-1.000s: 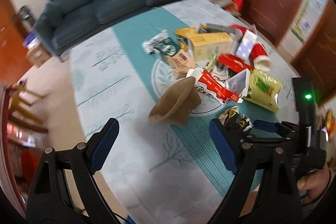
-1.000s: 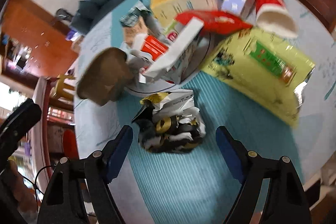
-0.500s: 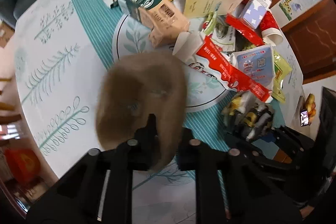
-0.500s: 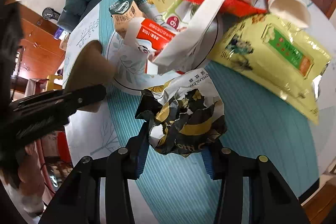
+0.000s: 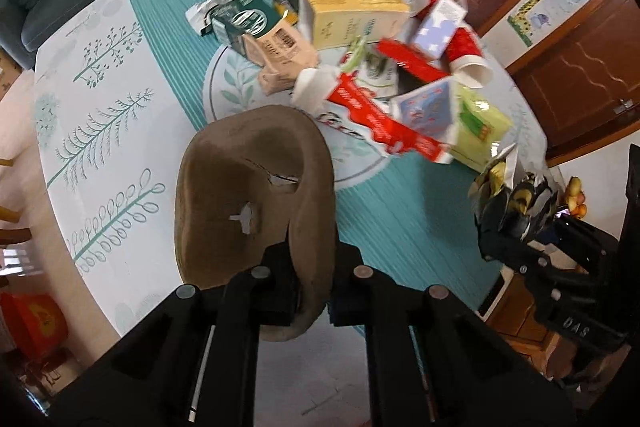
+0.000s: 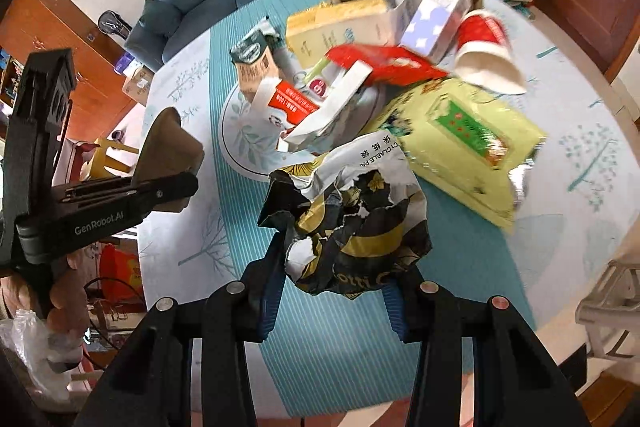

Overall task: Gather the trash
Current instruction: 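Carry the snack bag and cup holder over the black bin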

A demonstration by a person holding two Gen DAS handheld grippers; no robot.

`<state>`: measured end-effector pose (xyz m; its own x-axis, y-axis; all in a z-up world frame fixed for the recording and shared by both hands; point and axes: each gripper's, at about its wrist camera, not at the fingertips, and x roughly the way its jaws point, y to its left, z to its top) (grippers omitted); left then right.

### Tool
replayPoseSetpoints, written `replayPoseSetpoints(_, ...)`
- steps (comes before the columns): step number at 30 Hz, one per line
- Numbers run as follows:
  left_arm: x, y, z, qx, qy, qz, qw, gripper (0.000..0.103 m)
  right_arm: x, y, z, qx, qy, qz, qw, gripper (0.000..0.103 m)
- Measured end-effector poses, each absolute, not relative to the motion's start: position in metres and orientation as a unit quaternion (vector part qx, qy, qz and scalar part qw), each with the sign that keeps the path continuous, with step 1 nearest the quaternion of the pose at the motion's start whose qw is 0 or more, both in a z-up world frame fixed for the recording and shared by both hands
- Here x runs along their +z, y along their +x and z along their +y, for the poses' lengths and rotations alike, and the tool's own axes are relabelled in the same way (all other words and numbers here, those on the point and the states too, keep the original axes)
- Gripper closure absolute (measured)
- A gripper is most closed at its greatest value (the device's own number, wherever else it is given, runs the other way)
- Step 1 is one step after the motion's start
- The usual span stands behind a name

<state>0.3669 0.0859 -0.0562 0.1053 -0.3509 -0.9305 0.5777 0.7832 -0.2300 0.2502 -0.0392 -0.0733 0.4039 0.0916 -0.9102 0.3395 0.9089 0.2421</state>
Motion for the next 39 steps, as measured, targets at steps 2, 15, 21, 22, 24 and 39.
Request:
replayPoseSetpoints(2,-0.046,0.358,0.091,-0.323,0.089,0.586,0.738,0.096,-0.059,0.239,-0.046,-0.079,0.199,0.533,0.819,0.06)
replayPoseSetpoints(15,0.009,0.287,0.088,-0.352,0.05,0.543,0.761,0.096,-0.014,0.173,-0.084,-0.082,0.198,0.506,0.835,0.06)
replayPoseSetpoints(21,0.023,0.245,0.08,-0.334,0.037,0.532,0.778,0.096,-0.01,0.157,-0.098,-0.061,0.194,0.505,0.839,0.06)
replayPoseSetpoints(22,0.024,0.239,0.079,-0.328,0.036,0.531,0.78,0.096,-0.007,0.153,-0.101,-0.051,0.191,0.501,0.842,0.06)
replayPoseSetpoints(24,0.027,0.216,0.072,-0.309,0.029,0.527,0.791,0.096,-0.001,0.145,-0.107,-0.028,0.182,0.494,0.85,0.06)
replayPoseSetpoints(39,0.007,0.051,-0.009,-0.153,-0.061,0.535,0.829,0.096,-0.013,0.034,-0.2,0.127,0.114,0.51,0.843,0.06)
